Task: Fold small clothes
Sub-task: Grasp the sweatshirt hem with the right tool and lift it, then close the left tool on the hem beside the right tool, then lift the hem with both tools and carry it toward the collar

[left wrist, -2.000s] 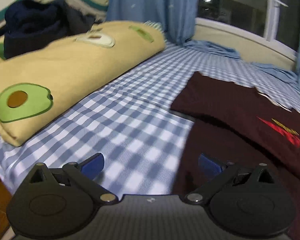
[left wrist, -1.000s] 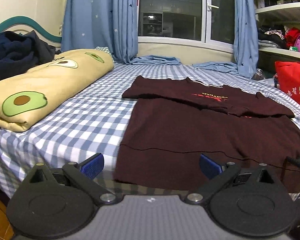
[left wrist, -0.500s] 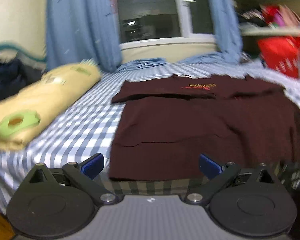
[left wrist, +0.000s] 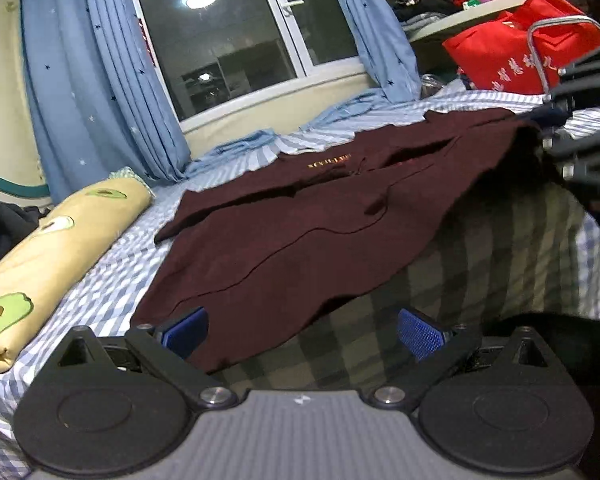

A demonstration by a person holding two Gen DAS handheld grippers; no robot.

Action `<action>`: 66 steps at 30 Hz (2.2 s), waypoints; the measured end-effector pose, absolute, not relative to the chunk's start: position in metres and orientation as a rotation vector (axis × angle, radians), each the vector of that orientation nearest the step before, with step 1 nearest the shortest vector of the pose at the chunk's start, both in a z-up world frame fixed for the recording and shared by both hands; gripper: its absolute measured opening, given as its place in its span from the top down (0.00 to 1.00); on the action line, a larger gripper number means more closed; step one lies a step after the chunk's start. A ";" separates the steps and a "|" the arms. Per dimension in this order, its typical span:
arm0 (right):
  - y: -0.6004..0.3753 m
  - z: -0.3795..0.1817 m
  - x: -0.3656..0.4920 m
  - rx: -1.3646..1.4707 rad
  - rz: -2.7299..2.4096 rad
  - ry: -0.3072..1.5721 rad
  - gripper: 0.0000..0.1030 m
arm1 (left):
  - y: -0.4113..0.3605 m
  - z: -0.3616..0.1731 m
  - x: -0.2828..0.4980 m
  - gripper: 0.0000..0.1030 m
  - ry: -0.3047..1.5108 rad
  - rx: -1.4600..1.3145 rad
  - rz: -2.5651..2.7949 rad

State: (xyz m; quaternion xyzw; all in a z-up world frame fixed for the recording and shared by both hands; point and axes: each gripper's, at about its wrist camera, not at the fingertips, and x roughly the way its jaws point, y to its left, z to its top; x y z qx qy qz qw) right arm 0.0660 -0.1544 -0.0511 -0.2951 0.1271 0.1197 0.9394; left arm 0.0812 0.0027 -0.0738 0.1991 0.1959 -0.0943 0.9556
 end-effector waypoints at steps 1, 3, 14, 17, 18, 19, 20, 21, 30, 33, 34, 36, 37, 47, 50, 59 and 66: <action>-0.157 -0.044 0.070 -0.567 0.248 0.270 0.84 | -0.001 -0.074 0.083 0.01 0.385 0.413 -0.181; -0.161 -0.029 0.078 -0.501 0.255 0.287 0.85 | -0.008 -0.074 0.089 0.01 0.361 0.425 -0.169; -0.174 0.005 0.094 -0.341 0.266 0.293 0.87 | 0.013 -0.062 0.127 0.03 0.373 0.354 -0.007; -0.175 0.005 0.097 -0.318 0.263 0.288 0.87 | 0.027 -0.061 0.129 0.05 0.376 0.355 0.035; -0.176 0.007 0.097 -0.309 0.263 0.289 0.87 | 0.031 -0.061 0.131 0.08 0.382 0.355 0.039; -0.177 0.007 0.098 -0.299 0.263 0.290 0.87 | 0.034 -0.061 0.131 0.11 0.387 0.357 0.043; -0.177 0.006 0.098 -0.294 0.263 0.291 0.87 | 0.038 -0.061 0.131 0.12 0.388 0.359 0.049; -0.177 0.006 0.097 -0.294 0.262 0.292 0.87 | 0.041 -0.060 0.131 0.14 0.386 0.359 0.053; -0.169 -0.005 0.086 -0.380 0.246 0.278 0.87 | 0.054 -0.053 0.129 0.70 0.326 0.382 -0.028; -0.160 -0.017 0.079 -0.478 0.227 0.262 0.86 | 0.062 -0.038 0.136 0.79 0.314 0.302 -0.062; -0.158 -0.021 0.078 -0.502 0.222 0.263 0.85 | 0.065 -0.033 0.138 0.82 0.309 0.277 -0.067; -0.153 -0.031 0.077 -0.538 0.211 0.275 0.72 | 0.072 -0.021 0.144 0.86 0.297 0.222 -0.076; -0.152 -0.038 0.078 -0.554 0.205 0.285 0.68 | 0.074 -0.015 0.147 0.87 0.290 0.198 -0.081; -0.148 -0.097 0.080 -0.720 0.096 0.374 0.47 | 0.050 -0.006 0.158 0.87 0.198 0.362 -0.059; -0.155 -0.106 0.078 -0.736 0.060 0.398 0.46 | 0.051 -0.011 0.159 0.87 0.223 0.351 -0.048; -0.136 -0.128 0.077 -0.782 0.059 0.355 0.17 | 0.050 0.012 0.164 0.89 0.218 0.296 -0.053; -0.153 -0.135 0.088 -0.780 -0.098 0.353 0.35 | 0.052 0.031 0.166 0.89 0.221 0.291 -0.055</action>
